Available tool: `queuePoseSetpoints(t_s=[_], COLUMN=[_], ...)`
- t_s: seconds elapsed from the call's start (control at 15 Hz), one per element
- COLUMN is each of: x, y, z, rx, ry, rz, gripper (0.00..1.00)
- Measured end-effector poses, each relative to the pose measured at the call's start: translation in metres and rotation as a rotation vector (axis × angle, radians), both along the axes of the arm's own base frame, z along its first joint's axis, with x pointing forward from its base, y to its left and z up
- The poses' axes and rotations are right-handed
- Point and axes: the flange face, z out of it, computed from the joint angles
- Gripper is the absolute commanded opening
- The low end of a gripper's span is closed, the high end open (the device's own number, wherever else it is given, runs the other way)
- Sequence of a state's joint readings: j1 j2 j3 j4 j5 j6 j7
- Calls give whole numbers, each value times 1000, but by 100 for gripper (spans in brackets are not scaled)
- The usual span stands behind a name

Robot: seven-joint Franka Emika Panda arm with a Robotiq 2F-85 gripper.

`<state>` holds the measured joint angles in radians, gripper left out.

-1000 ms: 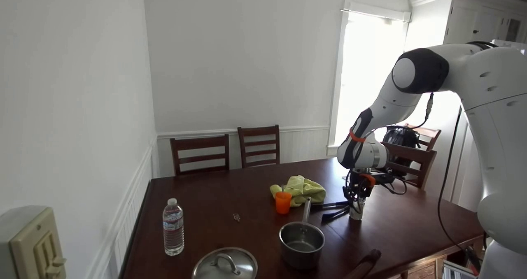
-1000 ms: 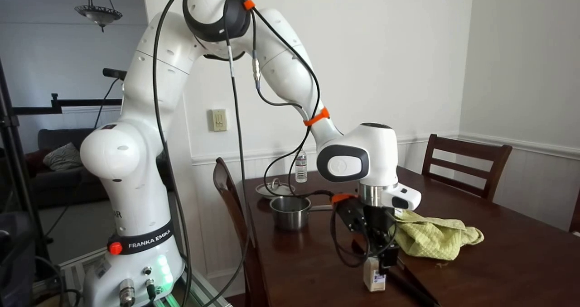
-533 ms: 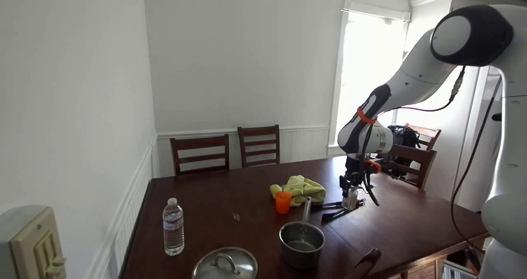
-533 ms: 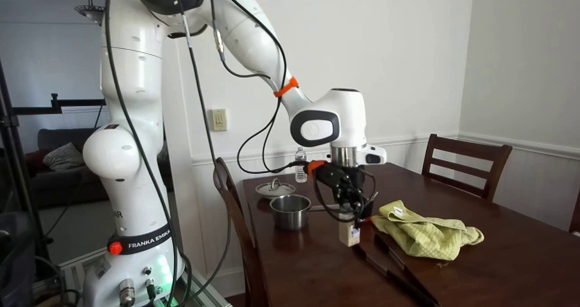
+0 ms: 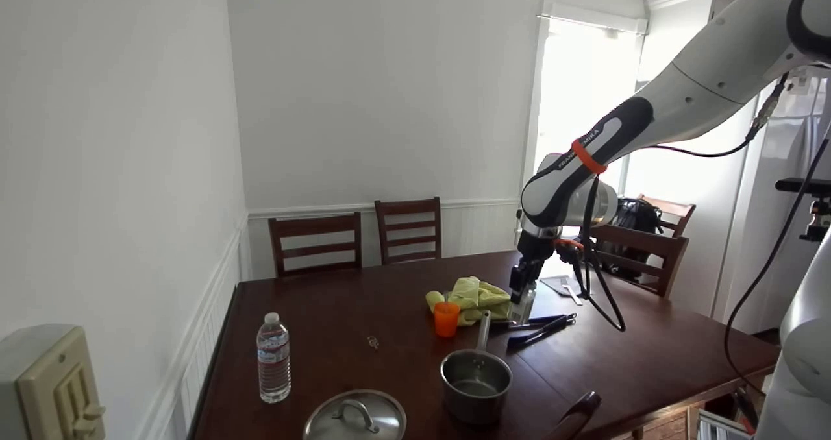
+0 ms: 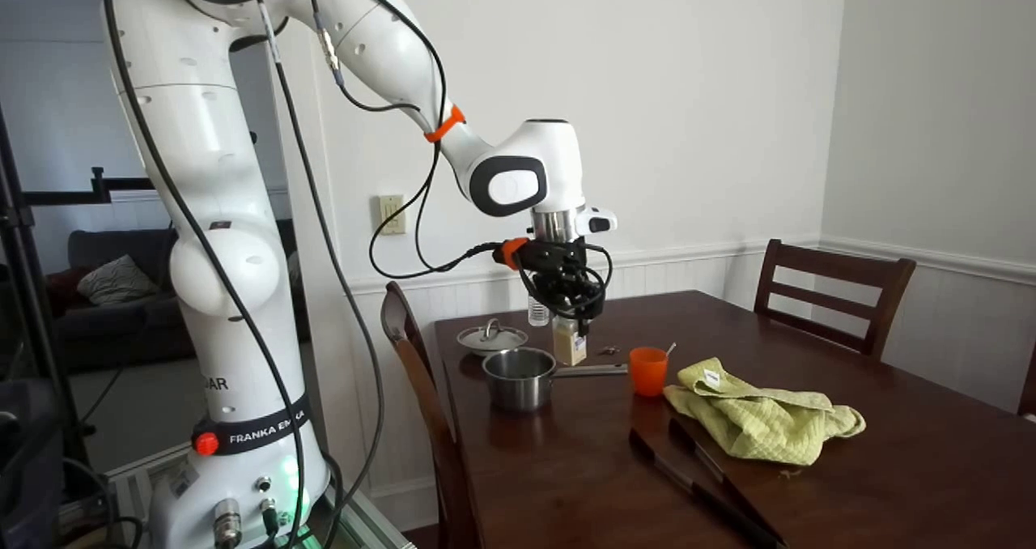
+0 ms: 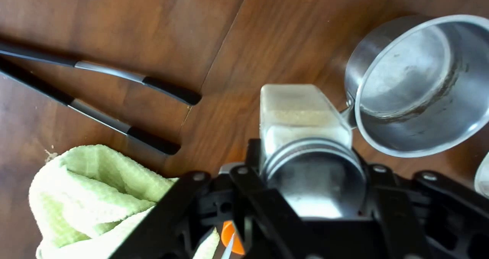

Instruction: Pick up the spice bottle and put it in the pot

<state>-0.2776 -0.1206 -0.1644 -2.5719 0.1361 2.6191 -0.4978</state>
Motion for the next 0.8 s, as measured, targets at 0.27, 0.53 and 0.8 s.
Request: queuePoseSetpoints(t_s=[0.27, 0.53, 0.8], x=[-1, 32, 60], y=[1, 88, 158], z=[-4, -21, -37], rx=[3, -1, -11], ry=[6, 37, 67], rz=[10, 237, 400], gripper=[24, 24, 24])
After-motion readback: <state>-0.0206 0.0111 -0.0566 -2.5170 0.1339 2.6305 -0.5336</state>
